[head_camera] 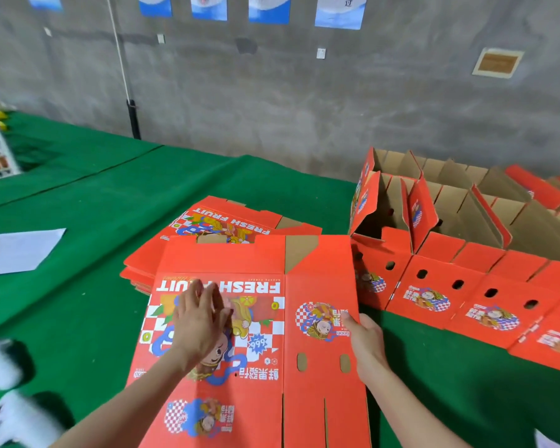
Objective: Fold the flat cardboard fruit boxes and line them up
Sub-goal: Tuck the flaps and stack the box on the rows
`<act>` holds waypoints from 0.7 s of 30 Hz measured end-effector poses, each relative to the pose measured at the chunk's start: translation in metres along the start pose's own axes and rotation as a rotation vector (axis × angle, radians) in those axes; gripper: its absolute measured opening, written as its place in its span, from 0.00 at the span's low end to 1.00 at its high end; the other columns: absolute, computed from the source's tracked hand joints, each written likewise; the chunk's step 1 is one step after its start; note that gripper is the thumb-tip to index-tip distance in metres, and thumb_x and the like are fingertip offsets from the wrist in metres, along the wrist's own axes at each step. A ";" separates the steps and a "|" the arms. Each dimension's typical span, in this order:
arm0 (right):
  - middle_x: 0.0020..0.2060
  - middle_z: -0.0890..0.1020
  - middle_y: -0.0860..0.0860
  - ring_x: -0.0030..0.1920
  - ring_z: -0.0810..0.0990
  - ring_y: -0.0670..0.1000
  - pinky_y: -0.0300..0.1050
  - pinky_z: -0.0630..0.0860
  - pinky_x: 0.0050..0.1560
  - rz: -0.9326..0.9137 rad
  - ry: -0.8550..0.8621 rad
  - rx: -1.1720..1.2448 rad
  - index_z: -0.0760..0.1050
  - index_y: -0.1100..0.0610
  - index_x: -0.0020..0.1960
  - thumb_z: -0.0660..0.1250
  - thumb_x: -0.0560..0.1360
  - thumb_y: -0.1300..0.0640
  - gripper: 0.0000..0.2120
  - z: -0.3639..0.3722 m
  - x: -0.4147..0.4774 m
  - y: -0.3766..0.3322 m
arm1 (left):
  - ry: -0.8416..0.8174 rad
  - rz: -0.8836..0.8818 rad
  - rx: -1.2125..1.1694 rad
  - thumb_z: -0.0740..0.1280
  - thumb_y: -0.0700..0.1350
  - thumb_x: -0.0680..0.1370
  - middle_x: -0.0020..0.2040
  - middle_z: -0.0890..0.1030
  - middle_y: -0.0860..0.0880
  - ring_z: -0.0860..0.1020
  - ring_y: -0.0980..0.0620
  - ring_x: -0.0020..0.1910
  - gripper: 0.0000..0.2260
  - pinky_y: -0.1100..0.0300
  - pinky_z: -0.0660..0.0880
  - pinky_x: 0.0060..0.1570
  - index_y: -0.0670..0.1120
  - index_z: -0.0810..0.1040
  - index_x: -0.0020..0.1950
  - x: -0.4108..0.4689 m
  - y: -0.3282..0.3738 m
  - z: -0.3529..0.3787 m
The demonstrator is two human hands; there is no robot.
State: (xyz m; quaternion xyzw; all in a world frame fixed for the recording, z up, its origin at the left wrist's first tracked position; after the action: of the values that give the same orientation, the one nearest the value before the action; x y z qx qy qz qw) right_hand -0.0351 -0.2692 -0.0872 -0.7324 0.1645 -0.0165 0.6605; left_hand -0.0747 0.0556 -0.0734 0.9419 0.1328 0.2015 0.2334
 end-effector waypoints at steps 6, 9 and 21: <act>0.36 0.83 0.46 0.38 0.78 0.46 0.42 0.73 0.41 -0.198 0.025 0.149 0.80 0.54 0.41 0.66 0.77 0.60 0.07 -0.049 -0.029 -0.028 | 0.365 -0.128 -0.180 0.62 0.56 0.72 0.71 0.61 0.30 0.60 0.31 0.70 0.33 0.42 0.56 0.70 0.35 0.67 0.70 0.031 0.026 -0.081; 0.35 0.84 0.43 0.36 0.78 0.39 0.34 0.74 0.40 -0.289 0.024 0.193 0.80 0.54 0.41 0.66 0.77 0.61 0.08 -0.074 -0.038 -0.041 | 0.480 -0.210 -0.310 0.63 0.54 0.75 0.70 0.63 0.28 0.61 0.33 0.70 0.32 0.46 0.57 0.70 0.32 0.63 0.70 0.046 0.020 -0.116; 0.40 0.80 0.47 0.41 0.75 0.43 0.36 0.74 0.50 -0.372 0.246 0.240 0.77 0.59 0.47 0.66 0.75 0.57 0.06 -0.210 -0.044 -0.050 | -0.433 -0.028 -1.413 0.65 0.33 0.67 0.43 0.85 0.46 0.83 0.52 0.37 0.15 0.61 0.80 0.38 0.42 0.76 0.53 0.032 0.120 -0.072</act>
State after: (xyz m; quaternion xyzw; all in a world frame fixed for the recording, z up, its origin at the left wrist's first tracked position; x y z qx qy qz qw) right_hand -0.1160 -0.4560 -0.0039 -0.6589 0.1030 -0.2460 0.7034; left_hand -0.0596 -0.0082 0.0547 0.5840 -0.0654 0.0458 0.8078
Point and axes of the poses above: each hand's wrist, its own x-axis towards the middle knuckle, its own z-axis out of the palm, y = z × x, the point moved 6 cm from there along x, towards the middle knuckle
